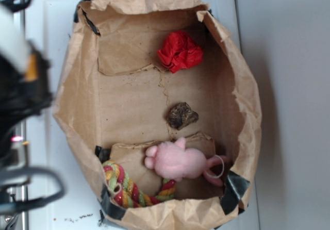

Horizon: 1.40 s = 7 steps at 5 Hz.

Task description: Grab the red paper.

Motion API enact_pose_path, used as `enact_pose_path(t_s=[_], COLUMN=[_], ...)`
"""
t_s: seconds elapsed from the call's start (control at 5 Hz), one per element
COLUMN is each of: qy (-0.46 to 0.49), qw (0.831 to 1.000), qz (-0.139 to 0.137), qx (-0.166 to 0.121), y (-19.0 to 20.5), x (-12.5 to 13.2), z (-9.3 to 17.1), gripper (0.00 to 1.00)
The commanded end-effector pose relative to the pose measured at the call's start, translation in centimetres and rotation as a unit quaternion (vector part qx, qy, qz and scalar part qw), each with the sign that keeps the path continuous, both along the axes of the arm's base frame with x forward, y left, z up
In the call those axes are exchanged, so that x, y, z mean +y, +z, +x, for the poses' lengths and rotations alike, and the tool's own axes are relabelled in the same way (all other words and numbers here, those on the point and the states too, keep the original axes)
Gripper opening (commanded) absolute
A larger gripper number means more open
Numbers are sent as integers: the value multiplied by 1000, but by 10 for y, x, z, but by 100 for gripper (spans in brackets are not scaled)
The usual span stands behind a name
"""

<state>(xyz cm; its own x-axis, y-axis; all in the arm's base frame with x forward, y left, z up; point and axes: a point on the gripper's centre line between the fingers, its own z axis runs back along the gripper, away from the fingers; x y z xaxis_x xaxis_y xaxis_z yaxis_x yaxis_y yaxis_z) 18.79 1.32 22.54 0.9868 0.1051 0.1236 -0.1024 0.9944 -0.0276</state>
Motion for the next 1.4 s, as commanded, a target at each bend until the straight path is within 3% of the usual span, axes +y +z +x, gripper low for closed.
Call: enact_pose_path(t_s=[0.0, 0.4, 0.8, 1.2], qy=[29, 34, 1, 1], qw=[996, 995, 998, 998], qz=[29, 25, 42, 42], qx=[-79, -86, -48, -48], y=[-6, -32, -57, -57], x=[18, 25, 37, 37], z=[47, 88, 117, 117], gripper=[100, 100, 100, 100])
